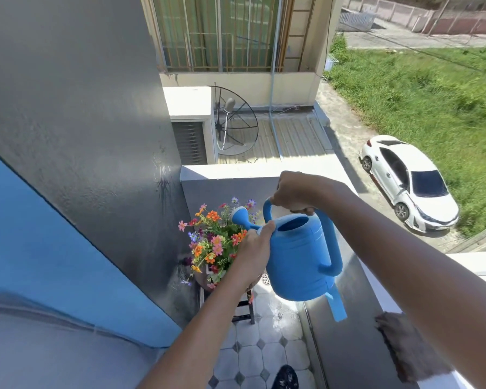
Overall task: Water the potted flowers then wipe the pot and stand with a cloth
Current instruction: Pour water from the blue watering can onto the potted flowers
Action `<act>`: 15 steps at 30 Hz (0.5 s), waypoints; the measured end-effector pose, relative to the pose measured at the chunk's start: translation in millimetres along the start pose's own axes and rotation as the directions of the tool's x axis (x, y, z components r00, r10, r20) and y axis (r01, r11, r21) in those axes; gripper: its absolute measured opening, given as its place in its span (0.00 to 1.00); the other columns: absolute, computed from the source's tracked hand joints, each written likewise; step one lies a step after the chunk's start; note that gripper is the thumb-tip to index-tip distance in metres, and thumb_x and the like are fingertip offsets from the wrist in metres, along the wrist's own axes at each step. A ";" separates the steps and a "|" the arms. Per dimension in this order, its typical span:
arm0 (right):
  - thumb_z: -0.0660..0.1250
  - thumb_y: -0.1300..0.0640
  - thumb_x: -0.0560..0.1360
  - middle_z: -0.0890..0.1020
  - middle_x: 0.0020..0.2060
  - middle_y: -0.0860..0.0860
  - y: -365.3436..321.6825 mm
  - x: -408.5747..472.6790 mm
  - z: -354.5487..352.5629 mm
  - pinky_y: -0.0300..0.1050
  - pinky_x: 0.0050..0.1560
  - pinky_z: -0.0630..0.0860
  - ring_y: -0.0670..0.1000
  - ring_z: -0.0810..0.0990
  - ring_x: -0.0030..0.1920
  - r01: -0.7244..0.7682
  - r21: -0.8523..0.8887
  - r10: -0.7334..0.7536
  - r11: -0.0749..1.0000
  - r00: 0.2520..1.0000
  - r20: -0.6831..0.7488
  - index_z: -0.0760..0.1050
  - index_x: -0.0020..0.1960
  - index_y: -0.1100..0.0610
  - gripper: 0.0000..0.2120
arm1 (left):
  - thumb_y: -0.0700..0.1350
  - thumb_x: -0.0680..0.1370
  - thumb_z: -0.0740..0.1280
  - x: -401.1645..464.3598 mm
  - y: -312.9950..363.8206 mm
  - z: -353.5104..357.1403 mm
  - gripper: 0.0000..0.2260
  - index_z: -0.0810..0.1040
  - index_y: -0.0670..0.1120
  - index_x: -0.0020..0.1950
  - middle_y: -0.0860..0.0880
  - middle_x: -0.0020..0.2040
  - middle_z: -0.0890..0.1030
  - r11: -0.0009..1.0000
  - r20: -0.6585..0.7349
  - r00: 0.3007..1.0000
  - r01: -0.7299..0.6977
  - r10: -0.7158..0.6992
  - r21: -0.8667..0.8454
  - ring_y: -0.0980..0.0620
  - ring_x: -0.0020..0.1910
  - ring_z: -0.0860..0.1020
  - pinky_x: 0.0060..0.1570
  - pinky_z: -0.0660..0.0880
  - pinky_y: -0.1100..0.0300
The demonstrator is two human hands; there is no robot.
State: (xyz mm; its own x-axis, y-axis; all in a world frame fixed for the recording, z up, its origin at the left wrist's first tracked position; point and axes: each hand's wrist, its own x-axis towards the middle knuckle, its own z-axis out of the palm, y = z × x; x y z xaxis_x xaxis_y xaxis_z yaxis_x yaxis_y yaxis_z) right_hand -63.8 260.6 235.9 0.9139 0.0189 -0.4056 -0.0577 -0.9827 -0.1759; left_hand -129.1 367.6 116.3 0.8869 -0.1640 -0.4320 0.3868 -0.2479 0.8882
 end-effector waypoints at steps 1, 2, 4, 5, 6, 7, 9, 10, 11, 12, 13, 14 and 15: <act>0.62 0.53 0.81 0.85 0.34 0.62 -4.7 -1.9 0.8 0.42 0.28 0.73 0.55 0.77 0.23 0.007 0.004 -0.007 1.000 1.000 -0.003 0.76 0.45 0.65 0.15 | 0.74 0.67 0.51 -3.7 -1.2 -4.5 0.37 0.77 0.46 0.58 0.42 0.51 0.81 1.000 -0.017 1.000 -0.003 0.004 0.009 0.47 0.46 0.79 0.43 0.71 0.52; 0.62 0.53 0.80 0.85 0.33 0.62 -9.6 -4.5 1.3 0.42 0.28 0.73 0.55 0.77 0.23 0.013 0.008 -0.013 1.000 1.000 -0.004 0.77 0.45 0.66 0.16 | 0.74 0.67 0.51 -7.5 -2.6 -9.3 0.38 0.77 0.46 0.57 0.42 0.51 0.81 1.000 -0.034 0.999 -0.006 0.007 0.016 0.47 0.46 0.79 0.43 0.71 0.52; 0.62 0.53 0.81 0.84 0.33 0.62 -20.4 -10.9 2.0 0.41 0.27 0.72 0.55 0.76 0.23 0.022 0.014 -0.022 1.000 1.000 -0.002 0.78 0.46 0.67 0.17 | 0.75 0.67 0.51 -16.2 -4.3 -18.6 0.39 0.77 0.45 0.57 0.41 0.51 0.81 1.000 -0.054 0.998 -0.012 0.014 0.020 0.48 0.45 0.78 0.43 0.71 0.52; 0.62 0.54 0.81 0.85 0.34 0.63 -26.1 -14.6 2.6 0.41 0.26 0.72 0.55 0.76 0.23 0.029 0.015 -0.029 0.999 1.000 -0.001 0.78 0.46 0.68 0.17 | 0.75 0.67 0.50 -21.2 -4.7 -22.9 0.39 0.77 0.45 0.57 0.41 0.51 0.81 1.000 -0.057 0.998 -0.017 0.018 0.020 0.48 0.46 0.79 0.43 0.71 0.52; 0.62 0.54 0.81 0.85 0.35 0.63 -31.6 -18.2 3.3 0.41 0.26 0.72 0.56 0.76 0.24 0.037 0.014 -0.037 0.999 0.999 0.000 0.78 0.45 0.68 0.18 | 0.74 0.67 0.50 -26.5 -5.1 -26.9 0.39 0.77 0.45 0.57 0.41 0.51 0.81 0.999 -0.060 0.998 -0.022 0.023 0.025 0.47 0.47 0.79 0.44 0.71 0.52; 0.62 0.54 0.81 0.85 0.35 0.64 -36.6 -22.2 3.5 0.40 0.25 0.71 0.56 0.76 0.24 0.046 0.010 -0.046 0.999 0.999 0.001 0.79 0.45 0.69 0.18 | 0.74 0.67 0.49 -31.6 -5.5 -30.4 0.39 0.77 0.45 0.57 0.42 0.51 0.81 0.999 -0.064 0.997 -0.028 0.030 0.031 0.46 0.49 0.80 0.44 0.72 0.51; 0.62 0.55 0.81 0.81 0.32 0.62 -45.7 -29.8 3.5 0.39 0.23 0.70 0.55 0.75 0.23 0.059 0.004 -0.059 0.998 0.998 0.006 0.78 0.44 0.69 0.17 | 0.74 0.67 0.49 -41.5 -7.5 -36.4 0.39 0.77 0.45 0.56 0.42 0.50 0.81 0.998 -0.074 0.996 -0.044 0.048 0.045 0.46 0.50 0.80 0.45 0.72 0.51; 0.62 0.55 0.81 0.80 0.31 0.61 -50.0 -33.7 3.6 0.39 0.22 0.70 0.55 0.74 0.22 0.061 0.004 -0.061 0.998 0.998 0.011 0.78 0.44 0.69 0.17 | 0.74 0.68 0.49 -45.8 -9.1 -39.5 0.39 0.78 0.45 0.56 0.42 0.50 0.81 0.998 -0.081 0.995 -0.048 0.052 0.047 0.46 0.49 0.80 0.45 0.72 0.50; 0.62 0.55 0.81 0.79 0.31 0.61 -53.8 -37.7 3.8 0.39 0.22 0.69 0.54 0.73 0.22 0.064 0.004 -0.064 0.998 0.998 0.016 0.78 0.45 0.69 0.16 | 0.74 0.67 0.49 -49.5 -11.0 -42.1 0.39 0.78 0.44 0.56 0.43 0.50 0.81 0.998 -0.088 0.995 -0.048 0.052 0.049 0.47 0.48 0.79 0.45 0.72 0.50; 0.62 0.56 0.81 0.79 0.31 0.61 -57.1 -41.8 4.4 0.39 0.23 0.69 0.54 0.73 0.22 0.067 0.004 -0.067 0.998 0.998 0.020 0.78 0.45 0.68 0.16 | 0.74 0.67 0.49 -53.3 -13.2 -44.5 0.39 0.78 0.44 0.56 0.43 0.50 0.81 0.997 -0.095 0.994 -0.051 0.056 0.050 0.47 0.47 0.79 0.44 0.71 0.51; 0.62 0.55 0.81 0.79 0.31 0.61 -60.1 -45.9 5.5 0.39 0.23 0.69 0.54 0.72 0.22 0.071 0.006 -0.071 0.997 0.997 0.023 0.77 0.45 0.68 0.16 | 0.75 0.67 0.49 -56.7 -15.7 -46.4 0.40 0.78 0.44 0.57 0.43 0.50 0.81 0.997 -0.101 0.993 -0.052 0.057 0.052 0.47 0.47 0.78 0.44 0.71 0.51; 0.62 0.55 0.81 0.79 0.32 0.61 -62.5 -49.3 7.0 0.39 0.24 0.69 0.54 0.72 0.22 0.075 0.008 -0.075 0.997 0.997 0.025 0.77 0.46 0.68 0.16 | 0.75 0.67 0.49 -59.7 -18.0 -48.4 0.41 0.77 0.43 0.57 0.42 0.51 0.80 0.997 -0.106 0.993 -0.052 0.058 0.056 0.47 0.46 0.78 0.44 0.70 0.51; 0.62 0.55 0.81 0.79 0.32 0.60 -64.3 -52.4 9.0 0.39 0.24 0.69 0.54 0.72 0.23 0.077 0.012 -0.077 0.997 0.997 0.026 0.78 0.47 0.68 0.16 | 0.75 0.66 0.49 -62.5 -20.6 -50.1 0.41 0.77 0.43 0.58 0.43 0.50 0.80 0.997 -0.111 0.992 -0.051 0.058 0.060 0.47 0.46 0.77 0.44 0.70 0.51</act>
State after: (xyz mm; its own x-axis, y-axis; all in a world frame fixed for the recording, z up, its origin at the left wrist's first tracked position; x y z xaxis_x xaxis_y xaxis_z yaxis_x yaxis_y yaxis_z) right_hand -111.6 324.4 260.4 0.9050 0.0995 -0.4136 0.0080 -0.9761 -0.2172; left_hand -179.9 430.8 132.8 0.9302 -0.0711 -0.3601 0.3251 -0.2956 0.8983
